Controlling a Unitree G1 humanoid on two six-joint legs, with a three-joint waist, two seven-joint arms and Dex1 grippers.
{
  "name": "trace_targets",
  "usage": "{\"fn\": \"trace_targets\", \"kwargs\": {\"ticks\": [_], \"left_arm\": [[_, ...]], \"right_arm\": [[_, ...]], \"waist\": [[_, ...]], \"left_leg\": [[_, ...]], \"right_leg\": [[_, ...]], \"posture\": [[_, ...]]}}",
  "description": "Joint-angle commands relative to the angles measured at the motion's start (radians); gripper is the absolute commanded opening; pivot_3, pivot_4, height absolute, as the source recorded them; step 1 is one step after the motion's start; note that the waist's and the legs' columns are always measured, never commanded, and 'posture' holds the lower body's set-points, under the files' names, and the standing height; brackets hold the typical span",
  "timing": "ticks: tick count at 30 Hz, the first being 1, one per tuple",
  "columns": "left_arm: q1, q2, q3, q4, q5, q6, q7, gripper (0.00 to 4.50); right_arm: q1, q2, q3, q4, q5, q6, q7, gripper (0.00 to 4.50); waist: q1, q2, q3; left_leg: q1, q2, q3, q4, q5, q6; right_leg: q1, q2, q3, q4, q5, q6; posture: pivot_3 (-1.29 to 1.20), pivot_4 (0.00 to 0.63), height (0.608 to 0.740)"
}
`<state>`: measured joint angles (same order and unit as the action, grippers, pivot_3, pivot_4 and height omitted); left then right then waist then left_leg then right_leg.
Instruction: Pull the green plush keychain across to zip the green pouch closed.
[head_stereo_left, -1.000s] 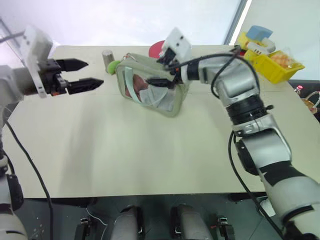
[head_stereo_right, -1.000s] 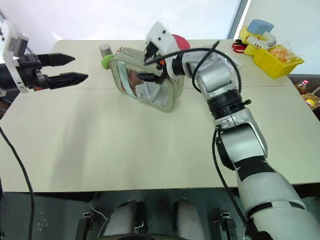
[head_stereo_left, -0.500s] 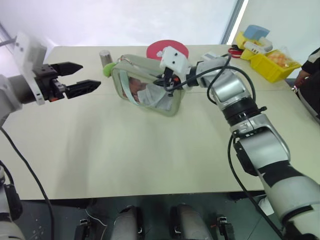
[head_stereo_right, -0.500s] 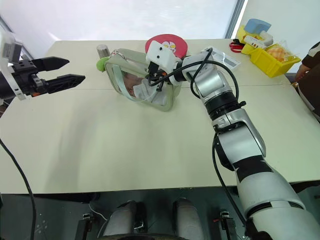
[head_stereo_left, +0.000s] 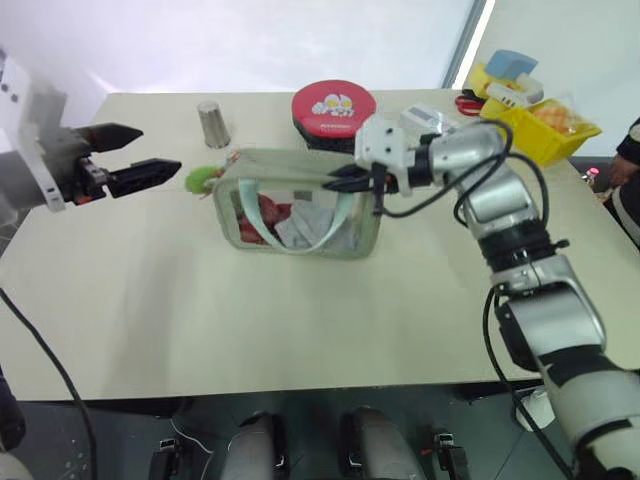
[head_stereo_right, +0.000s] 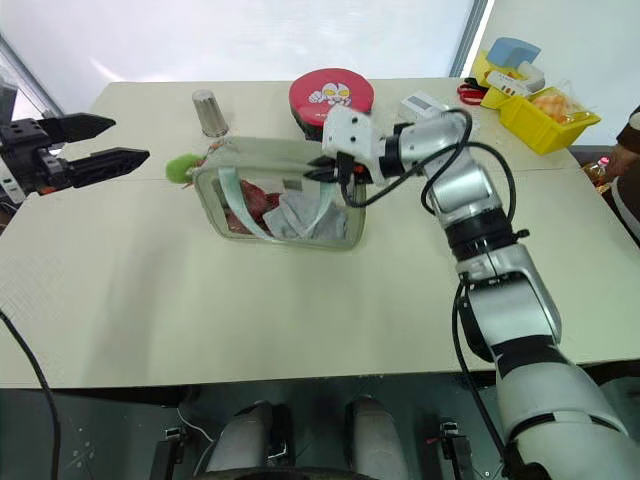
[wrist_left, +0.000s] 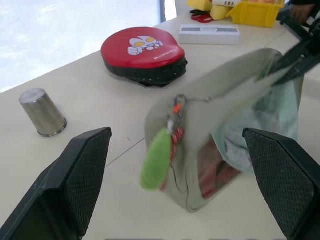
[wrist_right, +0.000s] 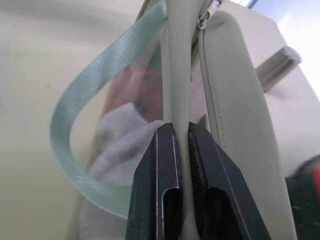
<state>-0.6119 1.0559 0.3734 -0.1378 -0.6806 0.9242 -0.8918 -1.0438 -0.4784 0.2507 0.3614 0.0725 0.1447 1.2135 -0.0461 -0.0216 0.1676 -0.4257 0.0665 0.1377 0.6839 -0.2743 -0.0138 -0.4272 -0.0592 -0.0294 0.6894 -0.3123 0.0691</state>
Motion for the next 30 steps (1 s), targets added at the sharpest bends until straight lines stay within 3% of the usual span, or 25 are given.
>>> {"fn": "trace_targets", "kwargs": {"ticks": [1,3,6,9,17,25,28,30], "left_arm": [[-0.002,0.011,0.005,-0.018,-0.006,-0.022,-0.009,4.50],[-0.006,0.014,0.005,-0.014,-0.008,-0.020,-0.010,4.50],[-0.010,0.006,-0.002,0.002,-0.003,-0.027,-0.010,4.50],[0.000,0.007,-0.011,0.014,0.007,-0.038,-0.018,4.50],[0.033,0.023,-0.018,0.078,0.044,-0.078,-0.040,4.50],[-0.002,-0.010,-0.106,0.117,0.075,-0.118,-0.063,4.50],[-0.009,-0.036,-0.142,0.110,0.082,-0.121,-0.065,4.50],[-0.004,-0.044,-0.161,0.105,0.093,-0.131,-0.071,4.50]], "right_arm": [[0.016,0.001,-0.010,-0.137,0.038,0.074,0.005,0.05],[0.025,-0.016,-0.014,-0.178,0.052,0.115,0.025,0.05],[0.027,-0.039,-0.029,-0.213,0.060,0.155,0.027,1.20],[0.034,-0.084,-0.045,-0.258,0.054,0.168,0.023,2.64],[0.092,-0.215,-0.118,-0.423,0.103,0.321,-0.010,2.64],[0.153,-0.222,-0.091,-0.427,0.111,0.347,-0.022,2.64],[0.153,-0.198,-0.073,-0.395,0.106,0.322,-0.028,1.76],[0.154,-0.192,-0.067,-0.386,0.105,0.311,-0.026,0.72]], "waist": [[0.000,0.000,0.000],[0.001,0.000,0.000],[0.004,0.000,0.000],[0.006,0.000,0.000],[0.010,0.000,0.000],[0.008,0.000,0.000],[0.007,0.000,0.000],[0.007,0.000,0.000]], "left_leg": [[0.000,0.000,0.000,0.000,0.000,0.000],[0.000,0.000,0.000,0.000,0.000,0.000],[0.000,0.000,0.000,0.000,0.000,0.000],[0.000,0.000,0.000,0.000,0.000,0.000],[0.000,-0.001,0.000,0.000,0.000,0.000],[0.000,-0.001,0.000,0.000,0.000,0.000],[0.000,-0.001,0.000,0.000,0.000,0.000],[0.000,-0.001,0.000,0.000,0.000,0.000]], "right_leg": [[0.000,0.000,0.000,0.000,0.000,0.000],[0.000,0.001,0.000,0.000,0.000,0.000],[0.000,0.000,0.000,0.000,0.000,0.000],[0.000,0.000,0.000,0.000,0.000,0.000],[0.000,0.000,0.000,0.000,0.000,0.000],[0.000,0.001,0.000,-0.001,0.000,0.000],[0.000,0.001,0.000,-0.001,0.000,0.000],[0.000,0.001,0.000,-0.001,0.000,0.000]], "posture": [[0.00,0.150,0.740],[0.00,0.150,0.740],[0.00,0.150,0.740],[0.00,0.150,0.740],[0.00,0.150,0.740],[0.00,0.150,0.740],[0.00,0.150,0.740],[0.00,0.150,0.740]]}}
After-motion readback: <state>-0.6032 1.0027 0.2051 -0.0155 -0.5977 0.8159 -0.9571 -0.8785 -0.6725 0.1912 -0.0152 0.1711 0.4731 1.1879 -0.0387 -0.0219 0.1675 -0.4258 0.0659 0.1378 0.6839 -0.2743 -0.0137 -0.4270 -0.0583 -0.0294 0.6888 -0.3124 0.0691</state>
